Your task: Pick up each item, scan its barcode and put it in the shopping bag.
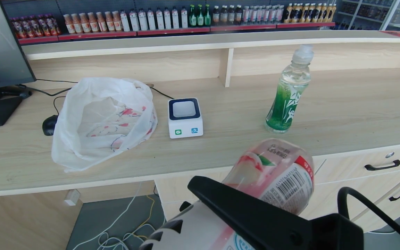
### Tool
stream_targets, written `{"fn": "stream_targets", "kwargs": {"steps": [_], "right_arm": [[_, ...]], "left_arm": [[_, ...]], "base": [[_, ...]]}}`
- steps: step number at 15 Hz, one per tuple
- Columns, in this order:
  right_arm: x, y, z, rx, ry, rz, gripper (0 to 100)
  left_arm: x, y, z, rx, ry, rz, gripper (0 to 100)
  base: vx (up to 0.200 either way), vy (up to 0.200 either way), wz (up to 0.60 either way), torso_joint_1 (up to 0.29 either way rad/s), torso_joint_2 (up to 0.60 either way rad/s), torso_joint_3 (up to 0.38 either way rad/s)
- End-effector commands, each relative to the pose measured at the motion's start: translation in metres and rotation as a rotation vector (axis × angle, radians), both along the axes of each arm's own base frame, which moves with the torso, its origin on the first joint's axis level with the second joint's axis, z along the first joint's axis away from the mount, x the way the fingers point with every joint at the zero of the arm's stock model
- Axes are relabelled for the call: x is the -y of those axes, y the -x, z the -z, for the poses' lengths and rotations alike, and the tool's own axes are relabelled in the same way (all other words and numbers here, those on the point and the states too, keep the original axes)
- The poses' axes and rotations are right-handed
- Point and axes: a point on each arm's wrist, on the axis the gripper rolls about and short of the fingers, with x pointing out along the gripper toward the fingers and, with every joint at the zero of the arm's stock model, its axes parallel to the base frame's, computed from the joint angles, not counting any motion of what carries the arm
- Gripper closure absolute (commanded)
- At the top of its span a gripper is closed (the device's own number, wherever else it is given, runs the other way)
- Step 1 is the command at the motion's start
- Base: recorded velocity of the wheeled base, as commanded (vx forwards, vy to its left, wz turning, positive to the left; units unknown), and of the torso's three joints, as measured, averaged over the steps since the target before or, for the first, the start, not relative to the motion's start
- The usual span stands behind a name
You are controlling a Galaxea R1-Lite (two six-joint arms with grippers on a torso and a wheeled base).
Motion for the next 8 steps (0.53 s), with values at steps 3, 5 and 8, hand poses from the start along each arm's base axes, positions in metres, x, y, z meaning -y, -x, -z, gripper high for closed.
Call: {"fn": "stream_targets", "kwargs": {"steps": [3,5,8], "right_arm": [[0.0013,0.0004,0.0001,-0.015,-0.008,-0.007,100],[0.0021,0.0006,0.0008,-0.057,-0.028,-0.027,100],[0.0076,0.0018,0.0056,-0.223,-0.095,-0.098,100]], "left_arm": [[0.0000,0.0000,-0.0001,0.002,0.000,0.000,0],[0.0000,0.0000,0.0000,0.000,0.000,0.000,0],[0.0000,0.0000,0.0000,0.000,0.000,0.000,0]], "base": [[0.000,0.000,0.00,0.000,0.00,0.000],[0.000,0.000,0.00,0.000,0.00,0.000],[0.000,0.000,0.00,0.000,0.00,0.000]]}}
